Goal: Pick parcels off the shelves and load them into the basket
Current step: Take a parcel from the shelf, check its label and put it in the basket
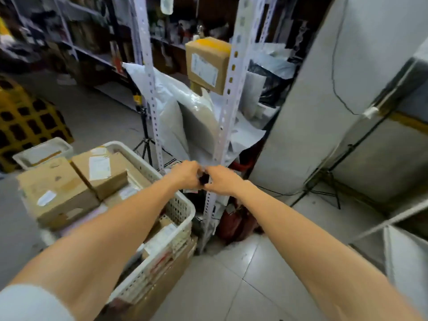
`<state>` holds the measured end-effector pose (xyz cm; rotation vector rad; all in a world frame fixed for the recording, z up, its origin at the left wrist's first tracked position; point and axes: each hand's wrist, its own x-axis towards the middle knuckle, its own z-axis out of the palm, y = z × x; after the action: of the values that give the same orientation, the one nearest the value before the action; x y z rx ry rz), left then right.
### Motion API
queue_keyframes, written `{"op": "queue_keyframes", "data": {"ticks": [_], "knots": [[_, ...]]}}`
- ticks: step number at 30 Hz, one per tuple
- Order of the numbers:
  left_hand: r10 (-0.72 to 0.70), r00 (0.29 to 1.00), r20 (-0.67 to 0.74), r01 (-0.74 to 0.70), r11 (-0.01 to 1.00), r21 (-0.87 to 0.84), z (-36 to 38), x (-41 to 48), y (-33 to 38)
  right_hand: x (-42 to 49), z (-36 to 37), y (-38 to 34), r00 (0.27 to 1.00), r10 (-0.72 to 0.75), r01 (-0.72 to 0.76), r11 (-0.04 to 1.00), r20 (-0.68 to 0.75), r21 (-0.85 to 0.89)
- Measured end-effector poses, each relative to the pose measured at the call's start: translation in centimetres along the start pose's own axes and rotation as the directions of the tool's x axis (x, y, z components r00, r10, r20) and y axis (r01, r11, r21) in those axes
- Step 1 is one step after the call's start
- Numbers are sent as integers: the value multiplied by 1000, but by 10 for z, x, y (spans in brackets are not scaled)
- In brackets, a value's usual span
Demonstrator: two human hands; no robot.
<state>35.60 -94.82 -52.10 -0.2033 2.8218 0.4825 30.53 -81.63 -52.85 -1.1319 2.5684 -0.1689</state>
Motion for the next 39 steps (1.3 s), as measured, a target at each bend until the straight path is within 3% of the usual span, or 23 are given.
{"op": "queue_keyframes", "data": {"ticks": [4,8,12,18,23,29,39], "knots": [[201,977,73,-205,977,56,21,19,105,-84,-13,81,979,193,-191,981,-70,38],[368,925,97,-378,916,137,38,28,216,-176,-22,155,899,402,-392,915,-171,93],[507,852,132,-523,833,179,61,30,332,-274,-18,218,777,585,-560,811,-232,167],[699,691,183,-723,663,196,102,17,484,-414,-12,290,507,838,-820,542,-202,187],[797,548,253,-836,511,202,124,25,569,-495,-5,327,318,940,-907,339,-121,250],[851,397,344,-917,350,192,136,57,648,-529,-8,367,128,988,-926,148,-82,347],[899,85,430,-984,8,178,129,120,759,-525,-47,423,-220,975,-811,-186,5,555]]}}
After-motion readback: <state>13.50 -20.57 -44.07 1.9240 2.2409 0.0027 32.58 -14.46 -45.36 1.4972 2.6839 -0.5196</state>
